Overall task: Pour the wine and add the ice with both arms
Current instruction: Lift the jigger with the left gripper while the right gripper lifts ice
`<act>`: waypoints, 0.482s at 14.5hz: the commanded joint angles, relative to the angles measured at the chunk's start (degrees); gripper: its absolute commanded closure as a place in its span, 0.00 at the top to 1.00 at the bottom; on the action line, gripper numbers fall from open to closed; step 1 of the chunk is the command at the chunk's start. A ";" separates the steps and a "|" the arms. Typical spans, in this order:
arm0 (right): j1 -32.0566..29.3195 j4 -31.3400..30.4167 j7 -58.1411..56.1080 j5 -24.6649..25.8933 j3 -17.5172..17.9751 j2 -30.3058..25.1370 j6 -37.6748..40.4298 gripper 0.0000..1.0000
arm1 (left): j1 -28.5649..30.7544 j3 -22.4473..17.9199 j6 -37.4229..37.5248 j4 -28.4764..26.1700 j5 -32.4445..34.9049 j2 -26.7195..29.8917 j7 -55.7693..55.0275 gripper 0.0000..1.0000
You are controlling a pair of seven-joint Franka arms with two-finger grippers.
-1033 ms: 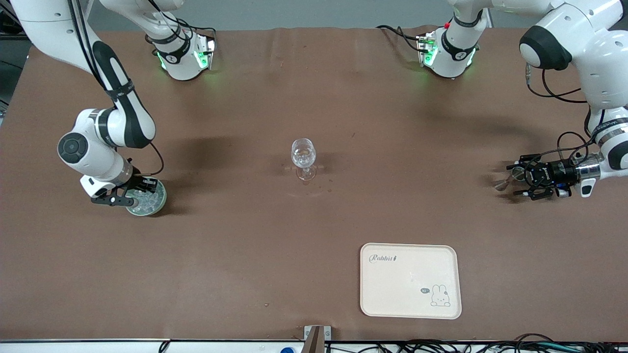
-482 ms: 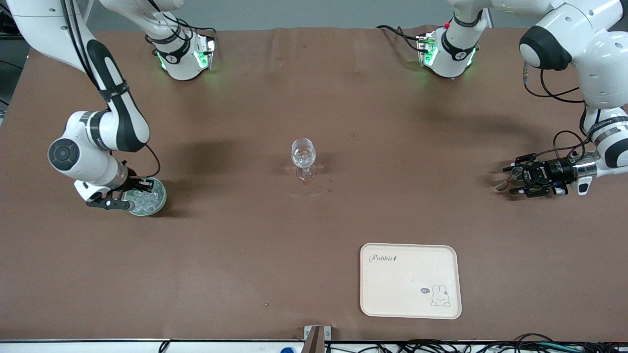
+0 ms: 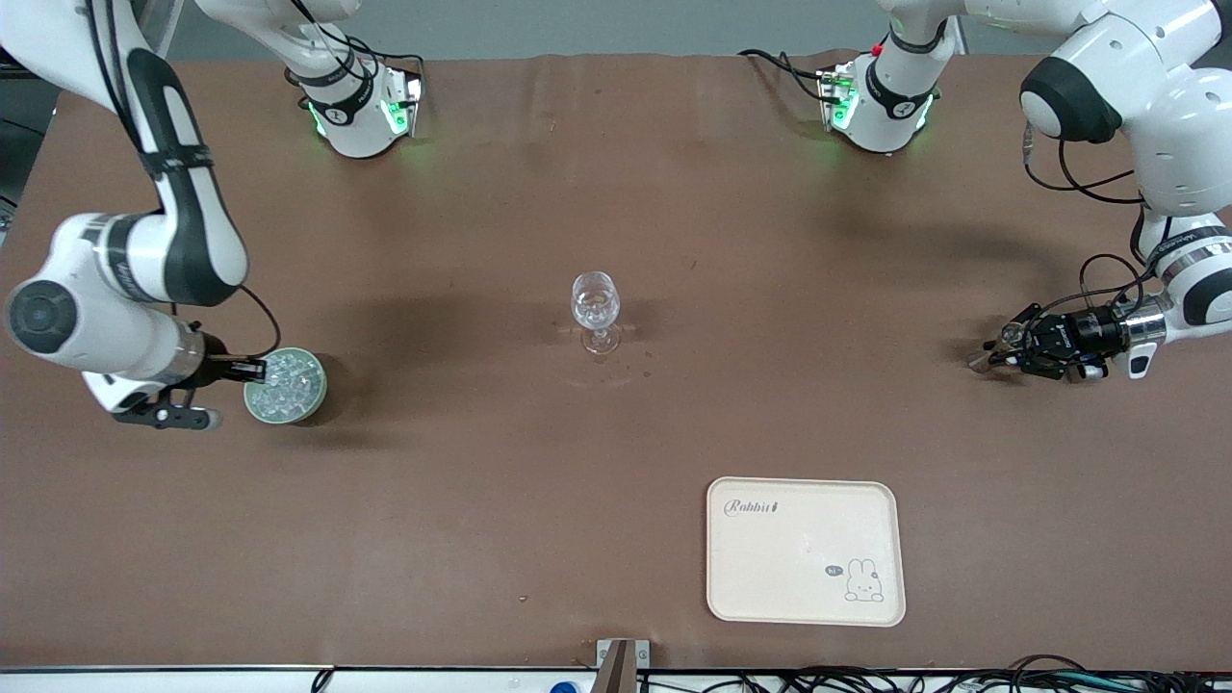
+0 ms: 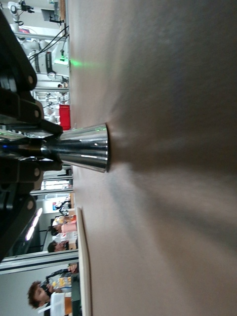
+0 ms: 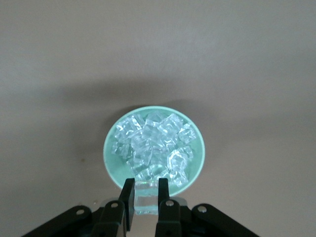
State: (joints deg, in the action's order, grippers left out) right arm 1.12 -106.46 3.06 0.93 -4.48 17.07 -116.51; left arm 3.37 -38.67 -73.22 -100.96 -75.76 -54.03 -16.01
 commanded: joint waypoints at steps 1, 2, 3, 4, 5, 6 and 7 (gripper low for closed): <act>-0.51 5.80 0.63 -0.58 0.09 -2.91 6.72 0.04 | 0.49 -0.53 2.02 -0.73 -1.67 -0.29 -0.86 0.10; -0.51 7.56 0.63 -0.58 0.00 -3.97 8.21 0.04 | 0.67 -0.45 2.20 -1.17 -1.85 -0.29 -1.30 0.10; -0.94 9.06 0.63 -0.58 0.00 -4.85 9.27 0.04 | 0.76 -0.44 2.81 -1.35 -2.20 -0.29 -1.30 0.09; -1.21 10.55 0.63 -0.58 0.09 -5.90 9.98 0.01 | 0.76 -0.53 3.34 -1.35 -2.29 -0.20 -1.22 0.04; -1.30 11.96 0.46 -0.58 0.09 -6.87 10.77 0.00 | 0.76 -0.53 3.95 -1.35 -2.37 -0.20 -1.21 0.01; -1.47 13.28 0.37 -0.58 0.09 -7.66 12.52 0.00 | 0.59 -0.45 4.22 -1.26 -2.38 0.14 -1.30 0.01; -1.82 15.03 0.11 -0.58 0.09 -8.54 15.14 0.00 | 0.50 -0.44 5.09 -1.17 -2.46 0.41 -1.30 0.01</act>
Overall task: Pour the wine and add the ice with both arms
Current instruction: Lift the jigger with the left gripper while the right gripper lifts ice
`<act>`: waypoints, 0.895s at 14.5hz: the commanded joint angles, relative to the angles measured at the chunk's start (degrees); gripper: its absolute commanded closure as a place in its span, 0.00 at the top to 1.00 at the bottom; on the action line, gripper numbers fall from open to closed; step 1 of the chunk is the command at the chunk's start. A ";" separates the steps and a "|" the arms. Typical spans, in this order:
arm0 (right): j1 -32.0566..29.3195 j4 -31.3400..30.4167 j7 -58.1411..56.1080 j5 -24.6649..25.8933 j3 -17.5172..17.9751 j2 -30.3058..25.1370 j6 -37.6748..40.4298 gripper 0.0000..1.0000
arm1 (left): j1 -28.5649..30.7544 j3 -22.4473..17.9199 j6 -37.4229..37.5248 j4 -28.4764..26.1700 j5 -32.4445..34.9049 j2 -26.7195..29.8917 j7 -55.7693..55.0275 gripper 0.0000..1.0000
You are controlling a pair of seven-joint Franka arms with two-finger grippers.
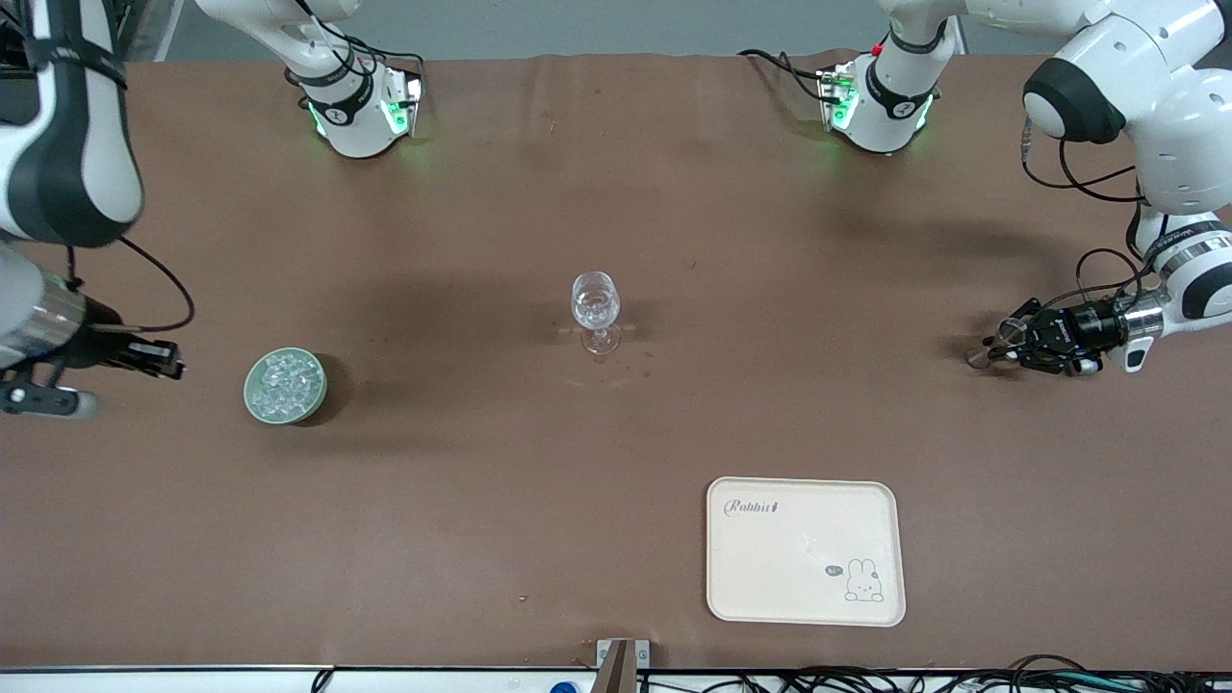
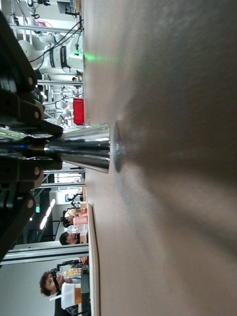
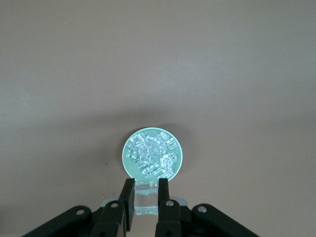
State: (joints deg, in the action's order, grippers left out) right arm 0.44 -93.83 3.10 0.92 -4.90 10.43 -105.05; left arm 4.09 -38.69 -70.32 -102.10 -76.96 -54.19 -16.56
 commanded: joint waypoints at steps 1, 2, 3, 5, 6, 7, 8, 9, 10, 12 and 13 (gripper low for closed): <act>-1.32 4.08 -0.11 -0.57 0.51 -2.51 6.06 0.00 | -0.13 -0.42 3.43 0.15 -1.35 0.67 -0.75 0.01; -1.50 5.84 -0.20 -0.57 0.42 -2.95 8.44 0.00 | -0.05 -0.42 4.92 0.41 -1.35 1.10 -0.75 0.01; -1.59 7.25 -0.29 -0.57 0.42 -3.65 10.20 0.00 | -0.13 -0.42 6.06 1.20 -1.35 1.37 -0.84 0.01; -1.94 8.92 -0.38 -0.65 0.42 -5.23 12.14 0.00 | -0.57 -0.42 10.19 2.43 -1.35 1.72 -1.28 0.01; -1.94 9.80 -0.38 -0.65 0.42 -5.85 13.20 0.00 | -0.57 -0.33 11.42 2.70 -1.26 2.24 -2.07 0.01; -1.94 10.59 -0.38 -0.74 0.42 -6.29 13.64 0.00 | -0.83 0.28 12.74 2.70 -1.26 3.03 -3.47 0.01; -2.03 10.77 -0.47 -1.00 0.51 -6.90 13.73 0.00 | -0.92 1.24 13.36 2.35 -1.26 4.52 -5.13 0.01; -2.20 10.34 -0.64 -1.35 0.59 -7.52 13.65 0.00 | -1.45 2.21 13.37 2.17 -0.65 6.80 -7.15 0.01; -2.72 10.25 -0.73 -1.79 0.77 -7.70 13.56 0.00 | -2.15 2.39 13.37 1.91 -0.65 8.30 -9.26 0.01; -3.17 10.25 -0.82 -2.49 0.95 -7.61 13.03 0.01 | -2.59 2.65 13.28 1.82 -0.56 10.59 -11.73 0.01; -3.08 10.25 -0.82 -3.02 0.86 -7.53 12.94 0.01 | -2.59 3.44 13.20 1.82 -0.47 11.29 -12.26 0.01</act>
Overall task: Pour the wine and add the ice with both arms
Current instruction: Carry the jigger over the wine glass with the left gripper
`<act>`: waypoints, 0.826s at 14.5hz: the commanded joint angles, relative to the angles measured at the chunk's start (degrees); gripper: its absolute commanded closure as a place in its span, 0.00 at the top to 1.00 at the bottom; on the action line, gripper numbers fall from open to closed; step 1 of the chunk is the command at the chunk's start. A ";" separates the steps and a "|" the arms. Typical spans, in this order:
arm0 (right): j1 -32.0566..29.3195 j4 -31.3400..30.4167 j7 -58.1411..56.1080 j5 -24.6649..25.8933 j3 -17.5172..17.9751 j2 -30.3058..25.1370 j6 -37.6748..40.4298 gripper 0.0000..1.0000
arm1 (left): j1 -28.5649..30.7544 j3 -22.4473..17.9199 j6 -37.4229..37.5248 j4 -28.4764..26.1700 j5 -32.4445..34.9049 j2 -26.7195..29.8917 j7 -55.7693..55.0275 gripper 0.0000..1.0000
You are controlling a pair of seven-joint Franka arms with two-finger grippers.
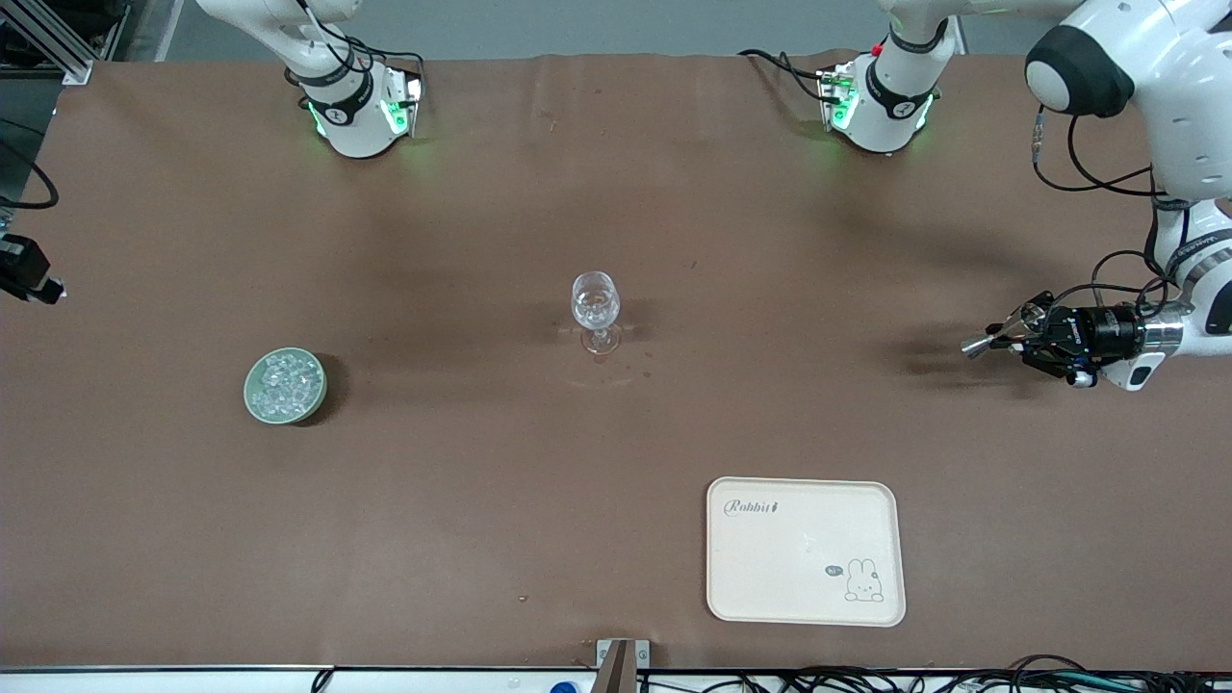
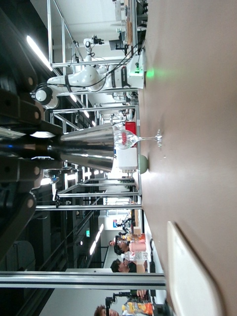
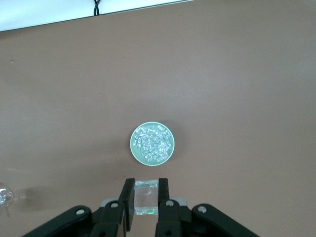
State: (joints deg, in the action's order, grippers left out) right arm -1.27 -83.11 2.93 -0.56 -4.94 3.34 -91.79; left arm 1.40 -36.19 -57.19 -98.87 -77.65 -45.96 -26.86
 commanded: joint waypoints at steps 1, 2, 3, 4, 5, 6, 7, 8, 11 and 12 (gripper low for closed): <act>-1.45 -0.48 -0.65 -1.55 0.99 -0.44 -0.23 0.01 | 0.00 1.38 -0.12 -1.41 0.22 3.50 -2.23 0.01; -1.72 -0.48 -0.65 -1.64 1.07 -0.44 -0.14 0.01 | -0.43 1.82 -0.38 -1.41 0.22 4.11 -2.75 0.01; -2.59 -0.48 -0.65 -2.07 1.51 -0.44 0.03 0.01 | -1.31 1.91 -1.34 -1.41 0.31 5.08 -3.71 0.01; -3.03 -0.48 -0.65 -2.51 1.95 -0.44 0.21 0.01 | -1.84 2.26 -1.87 -1.41 1.01 6.13 -4.85 0.01; -3.12 -0.48 -0.65 -2.52 1.95 -0.44 0.30 0.01 | -1.76 4.53 -3.53 -1.59 1.88 7.88 -6.43 0.01; -3.13 -0.48 -0.65 -2.60 1.95 -0.44 0.30 0.01 | -1.50 7.07 -5.98 -2.72 3.02 10.25 -7.40 0.01; -3.30 -0.48 -0.65 -2.60 2.04 -0.44 0.30 0.01 | -1.23 9.54 -8.27 -3.60 3.47 12.45 -8.02 0.01; -3.13 -0.48 -0.65 -2.60 2.04 -0.44 0.38 0.01 | -1.14 12.26 -9.86 -4.05 3.56 13.78 -9.16 0.01; -2.51 -0.56 -0.56 -2.60 1.87 -0.53 0.47 0.01 | -1.05 17.98 -12.41 -4.23 3.82 16.41 -12.85 0.01; -2.51 -0.56 -0.56 -2.60 1.87 -0.53 0.47 0.01 | -1.05 20.52 -14.95 -4.23 4.43 17.90 -15.82 0.01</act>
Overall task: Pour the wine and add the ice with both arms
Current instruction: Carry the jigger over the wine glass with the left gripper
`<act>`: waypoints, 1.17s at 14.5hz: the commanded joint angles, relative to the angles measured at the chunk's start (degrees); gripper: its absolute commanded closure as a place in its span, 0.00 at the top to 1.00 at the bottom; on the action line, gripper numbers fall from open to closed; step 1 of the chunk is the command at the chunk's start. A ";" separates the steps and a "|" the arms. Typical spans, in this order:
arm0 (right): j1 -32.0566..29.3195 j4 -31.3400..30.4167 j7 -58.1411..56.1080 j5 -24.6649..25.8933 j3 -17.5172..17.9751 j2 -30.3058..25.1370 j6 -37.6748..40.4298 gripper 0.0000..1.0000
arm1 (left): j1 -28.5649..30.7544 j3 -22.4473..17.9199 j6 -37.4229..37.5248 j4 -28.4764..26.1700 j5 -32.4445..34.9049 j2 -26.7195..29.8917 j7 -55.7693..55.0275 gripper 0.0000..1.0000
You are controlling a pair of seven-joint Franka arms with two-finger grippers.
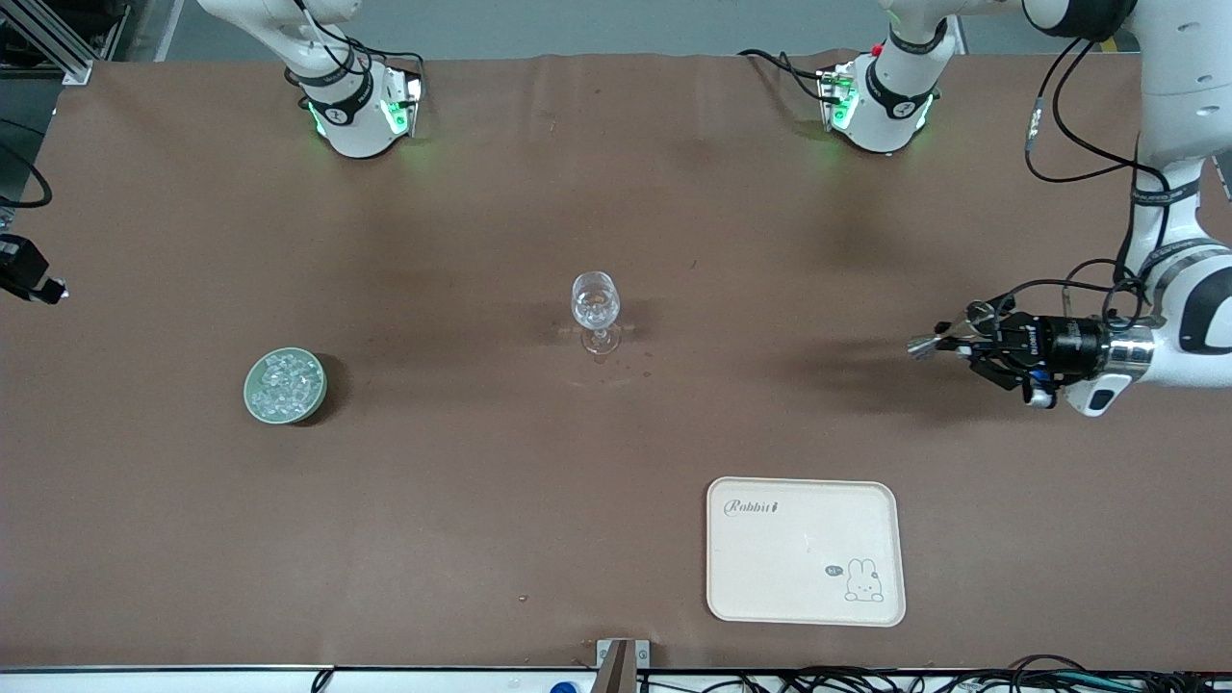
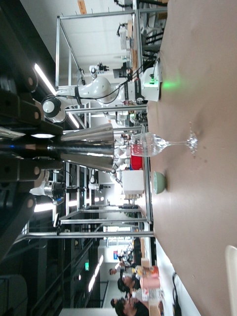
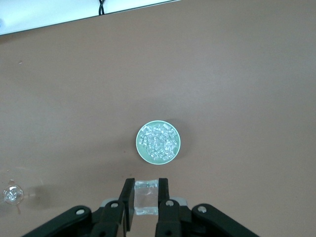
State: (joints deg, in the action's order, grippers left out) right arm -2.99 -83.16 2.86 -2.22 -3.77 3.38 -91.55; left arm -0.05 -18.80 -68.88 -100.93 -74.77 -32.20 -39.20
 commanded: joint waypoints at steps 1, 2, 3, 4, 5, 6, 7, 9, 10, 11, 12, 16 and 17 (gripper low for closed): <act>-0.70 -0.51 -0.49 -0.95 0.69 -0.57 0.32 0.01 | 0.58 6.20 -5.89 -2.17 3.82 5.56 -5.69 0.01; -0.62 -0.51 -0.40 -0.95 0.69 -0.57 0.32 0.01 | 0.75 9.63 -9.22 -2.08 5.06 6.96 -7.71 0.01; -0.35 -0.51 -0.40 -0.95 0.60 -0.57 0.41 0.01 | 1.01 12.88 -11.26 -2.17 5.42 7.67 -9.48 0.01; -0.26 -0.51 -0.40 -0.86 0.60 -0.65 0.84 0.01 | 1.02 15.35 -12.84 -2.17 5.77 7.94 -10.62 0.01; -0.26 -0.60 -0.40 -0.86 0.51 -0.74 0.94 0.01 | 1.02 17.46 -14.25 -2.17 5.87 8.12 -11.51 0.01; -0.18 -1.03 -0.40 -0.86 0.51 -1.00 0.85 0.01 | 1.02 19.92 -16.61 -2.17 6.04 8.64 -12.47 0.01; -0.09 -2.08 -0.40 -0.68 0.43 -1.70 0.50 0.01 | 1.10 22.38 -18.90 -2.08 6.65 8.73 -13.70 0.01; 0.53 -3.41 -0.40 -0.24 0.16 -2.59 0.06 0.01 | 1.11 27.13 -24.26 -1.99 7.18 8.74 -16.60 0.01; 0.53 -3.41 -0.40 -0.24 0.16 -2.59 0.06 0.01 | 1.11 29.50 -26.89 -2.08 7.27 8.74 -17.66 0.01; 0.53 -3.41 -0.40 -0.24 0.16 -2.59 0.14 0.01 | 1.02 31.35 -29.36 -2.17 7.27 8.56 -18.71 0.01; 0.53 -3.50 -0.40 -0.16 0.08 -2.59 0.15 0.01 | 1.02 33.81 -32.77 -2.25 7.27 8.30 -20.29 0.01; 0.53 -3.50 -0.40 -0.24 0.07 -2.59 0.23 0.02 | 1.02 42.51 -42.81 -2.08 10.96 6.98 -23.72 0.01; 0.53 -3.50 -0.40 -0.24 0.07 -2.59 0.23 0.02 | 0.93 43.75 -44.66 -2.17 11.57 6.89 -23.82 0.01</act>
State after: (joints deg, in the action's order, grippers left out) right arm -2.72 -84.01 2.86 -2.23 -3.49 3.09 -90.88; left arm 0.14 22.23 -110.80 -102.74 -64.93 -25.42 -61.87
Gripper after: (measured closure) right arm 0.775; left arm 0.775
